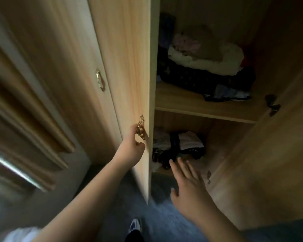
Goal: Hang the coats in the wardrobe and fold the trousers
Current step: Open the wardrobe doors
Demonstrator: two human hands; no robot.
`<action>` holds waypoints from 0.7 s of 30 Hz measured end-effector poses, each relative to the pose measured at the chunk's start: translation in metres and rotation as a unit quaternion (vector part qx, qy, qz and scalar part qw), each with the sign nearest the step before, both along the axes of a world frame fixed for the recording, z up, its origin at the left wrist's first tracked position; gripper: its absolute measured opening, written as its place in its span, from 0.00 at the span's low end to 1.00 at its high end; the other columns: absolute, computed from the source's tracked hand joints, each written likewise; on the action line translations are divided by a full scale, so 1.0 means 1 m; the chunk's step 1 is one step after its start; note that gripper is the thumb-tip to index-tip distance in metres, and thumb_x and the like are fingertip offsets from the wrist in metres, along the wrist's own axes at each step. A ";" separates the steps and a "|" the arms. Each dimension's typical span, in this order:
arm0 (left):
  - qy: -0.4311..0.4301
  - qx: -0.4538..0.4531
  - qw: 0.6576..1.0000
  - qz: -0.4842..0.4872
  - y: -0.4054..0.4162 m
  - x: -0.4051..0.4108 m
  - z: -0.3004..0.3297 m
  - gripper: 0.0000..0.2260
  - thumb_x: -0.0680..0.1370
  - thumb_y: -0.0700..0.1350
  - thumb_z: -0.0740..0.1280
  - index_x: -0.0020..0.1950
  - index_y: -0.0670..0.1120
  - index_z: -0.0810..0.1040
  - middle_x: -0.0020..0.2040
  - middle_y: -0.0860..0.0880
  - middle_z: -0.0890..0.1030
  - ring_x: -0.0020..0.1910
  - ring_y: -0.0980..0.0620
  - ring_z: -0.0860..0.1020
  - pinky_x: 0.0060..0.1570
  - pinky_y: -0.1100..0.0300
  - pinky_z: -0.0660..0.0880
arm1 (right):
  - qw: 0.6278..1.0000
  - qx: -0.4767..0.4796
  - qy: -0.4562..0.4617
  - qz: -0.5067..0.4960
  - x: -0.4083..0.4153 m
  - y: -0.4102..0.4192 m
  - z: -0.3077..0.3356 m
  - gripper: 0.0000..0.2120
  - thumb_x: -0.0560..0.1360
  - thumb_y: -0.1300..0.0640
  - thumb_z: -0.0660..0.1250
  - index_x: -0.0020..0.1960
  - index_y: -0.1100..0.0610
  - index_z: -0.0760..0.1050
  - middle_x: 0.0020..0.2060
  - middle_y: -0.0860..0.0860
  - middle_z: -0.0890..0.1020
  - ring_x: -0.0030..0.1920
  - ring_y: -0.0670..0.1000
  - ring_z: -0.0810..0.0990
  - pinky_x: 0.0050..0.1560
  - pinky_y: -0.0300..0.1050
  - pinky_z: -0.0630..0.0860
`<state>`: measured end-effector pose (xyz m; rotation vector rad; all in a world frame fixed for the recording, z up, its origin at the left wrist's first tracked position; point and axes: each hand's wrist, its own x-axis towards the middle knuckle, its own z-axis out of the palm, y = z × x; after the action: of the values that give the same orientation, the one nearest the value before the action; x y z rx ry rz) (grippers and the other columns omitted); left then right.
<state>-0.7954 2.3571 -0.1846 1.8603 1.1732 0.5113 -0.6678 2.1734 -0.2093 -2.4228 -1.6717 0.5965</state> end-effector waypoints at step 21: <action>0.253 0.108 0.961 0.025 -0.044 -0.271 -0.040 0.37 0.79 0.49 0.60 0.80 0.55 0.39 0.82 0.47 0.50 0.80 0.44 0.49 0.77 0.45 0.53 | 0.995 0.023 -0.010 0.093 -0.181 0.035 0.003 0.35 0.82 0.46 0.57 0.81 0.43 0.39 0.81 0.45 0.41 0.80 0.51 0.39 0.79 0.53 0.45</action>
<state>-1.0668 2.3135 -0.2248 2.2348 1.5493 0.1945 -0.8489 2.2088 -0.2066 -2.2655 -1.9123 0.5532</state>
